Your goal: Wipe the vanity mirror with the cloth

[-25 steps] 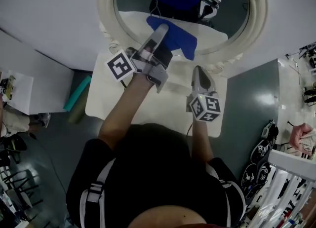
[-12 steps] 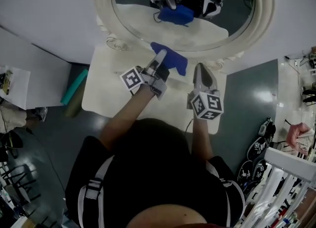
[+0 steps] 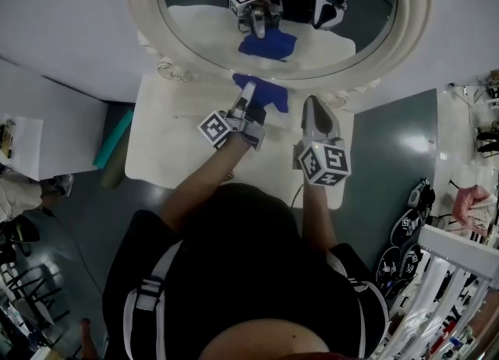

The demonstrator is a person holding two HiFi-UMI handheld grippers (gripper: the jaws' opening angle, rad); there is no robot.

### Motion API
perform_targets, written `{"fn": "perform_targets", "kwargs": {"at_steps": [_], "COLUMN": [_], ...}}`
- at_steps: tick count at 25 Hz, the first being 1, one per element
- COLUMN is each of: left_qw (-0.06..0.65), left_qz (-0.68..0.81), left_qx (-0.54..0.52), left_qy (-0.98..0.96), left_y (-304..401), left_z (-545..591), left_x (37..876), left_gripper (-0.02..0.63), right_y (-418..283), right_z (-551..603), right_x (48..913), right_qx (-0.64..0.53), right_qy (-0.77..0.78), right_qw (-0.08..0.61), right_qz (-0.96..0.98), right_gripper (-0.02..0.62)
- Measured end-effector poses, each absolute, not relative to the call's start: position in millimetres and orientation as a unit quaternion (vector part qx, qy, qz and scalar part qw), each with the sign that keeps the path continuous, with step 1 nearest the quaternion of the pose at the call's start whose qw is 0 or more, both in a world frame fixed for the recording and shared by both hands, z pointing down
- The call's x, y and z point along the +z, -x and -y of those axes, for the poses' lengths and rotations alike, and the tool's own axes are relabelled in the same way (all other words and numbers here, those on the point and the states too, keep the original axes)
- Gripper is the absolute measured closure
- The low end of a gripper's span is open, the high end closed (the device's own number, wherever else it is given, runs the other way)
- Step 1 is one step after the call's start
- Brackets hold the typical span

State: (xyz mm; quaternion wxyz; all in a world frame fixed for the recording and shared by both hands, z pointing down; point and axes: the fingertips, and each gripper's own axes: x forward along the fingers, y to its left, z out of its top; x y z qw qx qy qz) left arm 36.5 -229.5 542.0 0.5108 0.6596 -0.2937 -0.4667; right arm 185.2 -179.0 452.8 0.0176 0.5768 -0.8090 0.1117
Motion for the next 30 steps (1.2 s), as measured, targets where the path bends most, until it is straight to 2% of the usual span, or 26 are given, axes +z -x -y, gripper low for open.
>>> {"fn": "perform_targets", "kwargs": {"at_steps": [30], "left_qw": [0.544], "left_qz": [0.337], "left_qx": [-0.509], "left_qy": [-0.576], "left_y": [-47], "left_z": [295], "left_x": [595], "left_gripper": [0.566], "right_y": [-192], "right_z": [219], "right_x": [456], "right_qx": [0.123], "right_qy": [-0.59], "right_qw": [0.023], "right_qz": [0.797], "right_gripper": [0.595]}}
